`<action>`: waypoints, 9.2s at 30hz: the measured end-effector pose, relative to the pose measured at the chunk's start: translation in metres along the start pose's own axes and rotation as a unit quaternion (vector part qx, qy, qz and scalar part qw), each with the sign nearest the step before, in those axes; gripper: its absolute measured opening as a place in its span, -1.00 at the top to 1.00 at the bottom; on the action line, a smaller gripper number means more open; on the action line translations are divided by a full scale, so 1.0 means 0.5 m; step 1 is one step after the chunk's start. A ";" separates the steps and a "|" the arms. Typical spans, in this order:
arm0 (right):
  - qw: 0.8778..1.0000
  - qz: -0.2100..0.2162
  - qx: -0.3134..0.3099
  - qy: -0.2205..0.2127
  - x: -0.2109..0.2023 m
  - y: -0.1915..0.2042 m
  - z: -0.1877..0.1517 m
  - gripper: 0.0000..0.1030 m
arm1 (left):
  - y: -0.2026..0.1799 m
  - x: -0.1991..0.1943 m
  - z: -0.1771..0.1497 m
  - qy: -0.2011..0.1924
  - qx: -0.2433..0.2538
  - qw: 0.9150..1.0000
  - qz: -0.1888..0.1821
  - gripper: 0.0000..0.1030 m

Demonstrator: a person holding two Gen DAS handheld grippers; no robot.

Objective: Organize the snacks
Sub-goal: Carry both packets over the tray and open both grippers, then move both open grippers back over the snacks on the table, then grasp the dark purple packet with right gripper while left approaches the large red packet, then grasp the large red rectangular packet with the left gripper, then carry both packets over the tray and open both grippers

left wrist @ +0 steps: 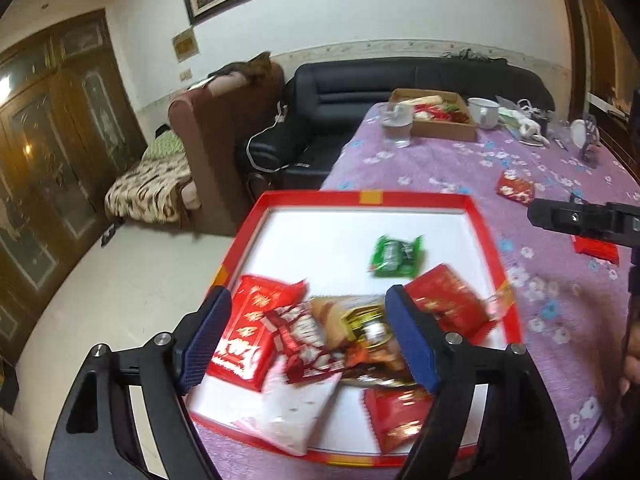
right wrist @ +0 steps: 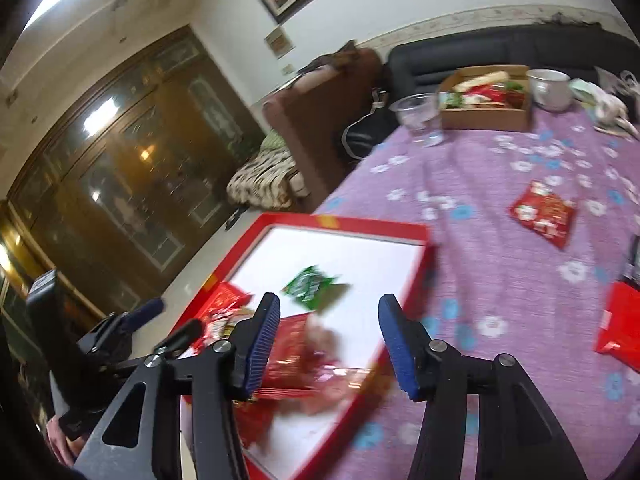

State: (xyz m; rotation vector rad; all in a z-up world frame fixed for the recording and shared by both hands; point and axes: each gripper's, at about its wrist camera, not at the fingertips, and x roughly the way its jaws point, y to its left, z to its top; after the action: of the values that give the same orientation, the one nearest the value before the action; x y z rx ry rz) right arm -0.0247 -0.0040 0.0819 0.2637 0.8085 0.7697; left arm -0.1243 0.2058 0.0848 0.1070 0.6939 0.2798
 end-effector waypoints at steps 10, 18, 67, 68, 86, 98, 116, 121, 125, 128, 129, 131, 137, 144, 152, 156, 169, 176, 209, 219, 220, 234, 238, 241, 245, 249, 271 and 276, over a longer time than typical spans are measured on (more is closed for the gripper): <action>0.995 -0.036 0.080 -0.037 -0.100 -0.166 0.004 -0.25 | -0.116 -0.016 0.032 0.002 0.045 0.999 -0.016 -0.55; 0.988 -0.050 0.144 -0.027 -0.111 -0.233 0.006 -0.25 | -0.177 -0.029 0.040 0.004 0.066 0.998 -0.015 -0.55; 0.913 -0.220 0.279 -0.202 -0.420 -0.486 -0.048 -0.41 | -0.588 -0.125 0.105 0.064 0.116 0.988 -0.081 -0.54; 0.914 -0.225 0.272 -0.200 -0.417 -0.483 -0.046 -0.41 | -0.587 -0.137 0.105 0.058 0.118 0.988 -0.077 -0.54; 0.910 -0.260 0.234 -0.223 -0.445 -0.464 -0.039 -0.41 | -0.629 -0.755 0.364 -0.235 0.203 0.938 -0.156 -0.65; 0.912 -0.267 0.217 -0.226 -0.451 -0.456 -0.031 -0.42 | -0.587 -1.099 0.567 -0.415 0.129 0.891 -0.132 -1.00; 0.923 -0.283 0.191 -0.179 -0.382 -0.461 -0.019 -0.42 | -0.526 -0.374 0.272 -0.020 0.226 0.952 -0.207 -1.00; 0.928 -0.271 0.185 -0.176 -0.383 -0.466 -0.022 -0.42 | -0.496 -0.181 0.176 0.063 0.142 0.958 -0.240 -1.00; 0.933 -0.251 0.186 -0.179 -0.390 -0.474 -0.030 -0.43 | -0.475 -0.048 0.107 0.068 0.131 0.973 -0.176 -1.00; 0.938 -0.214 0.199 -0.187 -0.396 -0.483 -0.035 -0.52 | -0.437 0.013 0.062 0.104 0.119 0.972 -0.176 -1.00; 0.940 -0.204 0.206 -0.181 -0.390 -0.488 -0.034 -0.55 | -0.422 0.030 0.048 0.121 0.112 0.968 -0.187 -1.00; 0.944 -0.198 0.211 -0.159 -0.369 -0.488 -0.026 -0.55 | -0.397 0.054 0.036 0.126 0.090 0.970 -0.187 -1.00; 0.967 -0.182 0.162 -0.081 -0.262 -0.434 0.031 -0.54 | -0.381 0.079 0.029 0.136 0.072 0.966 -0.209 -1.00; 0.967 -0.168 0.194 -0.003 -0.177 -0.442 -0.001 -0.56 | -0.379 0.104 0.024 0.137 0.079 0.964 -0.214 -1.00; 0.982 0.074 0.142 0.099 -0.149 -0.317 -0.065 -0.50 | -0.354 0.086 0.020 0.133 0.063 0.963 -0.226 -1.00; 0.986 -0.019 0.166 0.020 -0.184 -0.353 -0.023 -0.55 | -0.361 0.080 0.016 0.135 0.070 0.965 -0.212 -1.00; 0.974 -0.021 0.223 -0.039 -0.111 -0.455 0.073 -0.54 | -0.375 0.083 0.013 0.148 0.071 0.969 -0.186 -1.00; 0.976 0.032 0.209 0.058 -0.099 -0.445 0.060 -0.54 | -0.379 0.087 0.016 0.152 0.074 0.971 -0.172 -1.00; 0.979 -0.163 0.117 0.033 -0.097 -0.431 0.060 0.59 | -0.415 0.129 0.035 0.173 0.097 0.962 -0.188 -1.00; 0.973 -0.042 0.214 0.070 -0.084 -0.444 0.048 0.59 | -0.435 0.167 0.036 0.166 0.101 0.960 -0.201 -1.00; 0.973 -0.042 0.213 0.078 -0.078 -0.439 0.047 0.58 | -0.436 0.168 0.037 0.163 0.101 0.961 -0.201 -1.00; 0.980 -0.104 0.097 0.143 -0.055 -0.363 0.040 0.00 | -0.454 0.148 0.044 0.111 0.113 0.962 -0.221 0.02; 0.977 -0.149 0.029 0.151 -0.045 -0.328 0.031 -0.11 | -0.448 0.150 0.048 0.114 0.106 0.961 -0.230 0.05; 0.965 -0.208 -0.042 0.156 -0.030 -0.295 0.019 0.10 | -0.444 0.151 0.049 0.117 0.097 0.960 -0.235 0.05; 0.955 -0.239 -0.081 0.155 -0.023 -0.282 0.012 0.28 | -0.433 0.156 0.053 0.126 0.074 0.958 -0.246 0.06; 0.960 -0.231 -0.053 0.148 -0.033 -0.302 0.020 0.51 | -0.424 0.155 0.055 0.137 0.056 0.956 -0.253 0.06; 0.989 -0.136 -0.008 0.051 -0.062 -0.239 0.042 0.53 | -0.306 0.033 0.095 0.038 0.032 0.970 -0.238 0.06; 0.991 -0.123 -0.016 0.043 -0.046 -0.183 0.033 0.53 | -0.235 0.035 0.094 0.026 0.010 0.977 -0.209 0.06</action>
State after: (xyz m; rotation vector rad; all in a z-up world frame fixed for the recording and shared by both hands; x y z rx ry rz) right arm 0.0245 -0.0834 0.0611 0.1001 0.8908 0.5631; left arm -0.0555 0.0982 0.0878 -0.0282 0.7540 -0.1292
